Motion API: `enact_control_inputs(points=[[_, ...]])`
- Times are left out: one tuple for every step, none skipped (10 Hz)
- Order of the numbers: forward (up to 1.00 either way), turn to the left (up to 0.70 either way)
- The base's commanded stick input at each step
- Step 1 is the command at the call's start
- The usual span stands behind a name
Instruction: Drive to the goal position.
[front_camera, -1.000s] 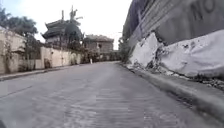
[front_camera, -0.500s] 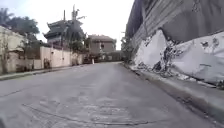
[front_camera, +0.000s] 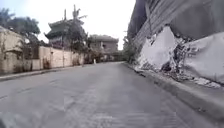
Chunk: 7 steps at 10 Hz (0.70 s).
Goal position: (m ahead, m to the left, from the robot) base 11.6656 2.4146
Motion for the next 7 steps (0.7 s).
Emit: enact_control_inputs(points=[[1.0, 0.0], [1.0, 0.0], [1.0, 0.0], [1.0, 0.0], [1.0, 0.0], [1.0, 0.0], [1.0, 0.0]])
